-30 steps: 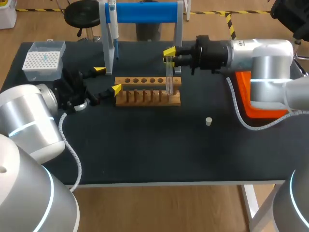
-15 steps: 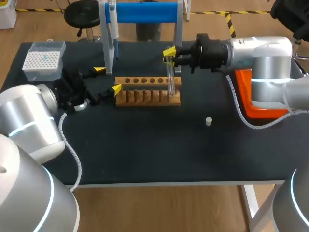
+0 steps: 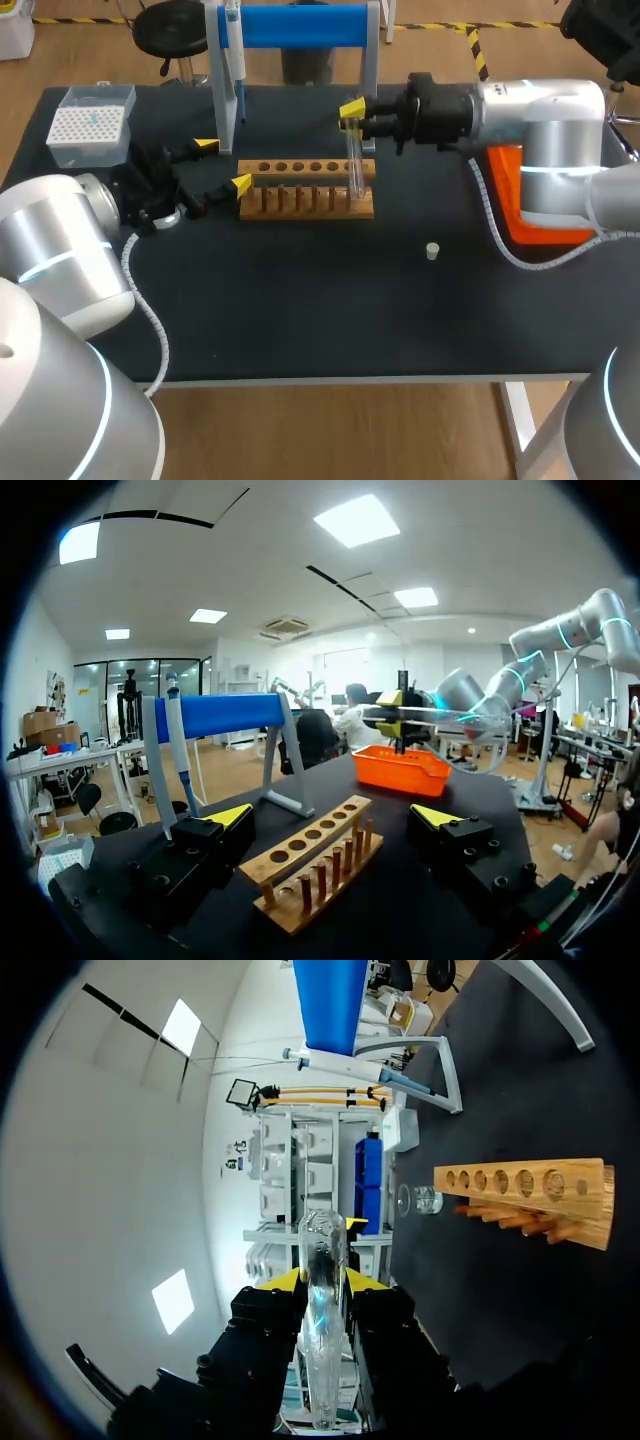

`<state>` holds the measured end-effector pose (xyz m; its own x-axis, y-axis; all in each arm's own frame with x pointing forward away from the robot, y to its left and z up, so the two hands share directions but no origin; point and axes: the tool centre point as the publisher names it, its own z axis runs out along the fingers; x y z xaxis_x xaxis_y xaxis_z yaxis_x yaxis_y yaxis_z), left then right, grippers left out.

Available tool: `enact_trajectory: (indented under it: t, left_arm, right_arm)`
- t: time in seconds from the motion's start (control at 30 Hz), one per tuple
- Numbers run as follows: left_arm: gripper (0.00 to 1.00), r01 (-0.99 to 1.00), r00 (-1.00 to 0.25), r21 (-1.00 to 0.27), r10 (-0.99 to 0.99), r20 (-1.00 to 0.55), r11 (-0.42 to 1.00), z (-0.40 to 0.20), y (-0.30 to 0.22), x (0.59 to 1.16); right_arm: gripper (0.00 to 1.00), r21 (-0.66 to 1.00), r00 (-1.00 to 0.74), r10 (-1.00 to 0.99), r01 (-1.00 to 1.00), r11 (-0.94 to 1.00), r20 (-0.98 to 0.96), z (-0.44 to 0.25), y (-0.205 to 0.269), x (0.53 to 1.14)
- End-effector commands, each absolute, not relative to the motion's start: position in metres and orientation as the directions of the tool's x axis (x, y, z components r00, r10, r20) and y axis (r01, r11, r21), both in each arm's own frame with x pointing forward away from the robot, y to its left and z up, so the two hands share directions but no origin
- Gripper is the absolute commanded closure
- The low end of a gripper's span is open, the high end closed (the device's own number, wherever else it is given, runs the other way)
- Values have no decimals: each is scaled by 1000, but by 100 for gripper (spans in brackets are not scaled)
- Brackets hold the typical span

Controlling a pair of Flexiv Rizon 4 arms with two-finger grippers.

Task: Invert the test tube, pick up the pipette, mount the tip to pipette, aspirate from beaker and dispense into the tube, eject the tip, return the pipette, and cap with the stopper.

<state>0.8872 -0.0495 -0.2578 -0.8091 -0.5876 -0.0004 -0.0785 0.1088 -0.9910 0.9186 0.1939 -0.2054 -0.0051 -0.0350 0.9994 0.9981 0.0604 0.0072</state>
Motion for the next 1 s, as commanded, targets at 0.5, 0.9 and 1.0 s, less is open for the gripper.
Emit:
enact_trajectory:
  t: [0.5,0.9,1.0]
  left_arm:
    - [0,-76,-805,-991,-593,-3,108,-259,-51,886]
    - [0,382,-829,-914,-388,-403,134,-236,-63,883]
    - [0,685,-680,-719,-248,-690,120,-221,-67,868]
  right_arm:
    - [100,14,-12,-29,998,67,1000,-204,192,918]
    - [100,14,-12,-29,998,67,1000,-204,192,918]
    - [100,14,-12,-29,998,67,1000,-204,192,918]
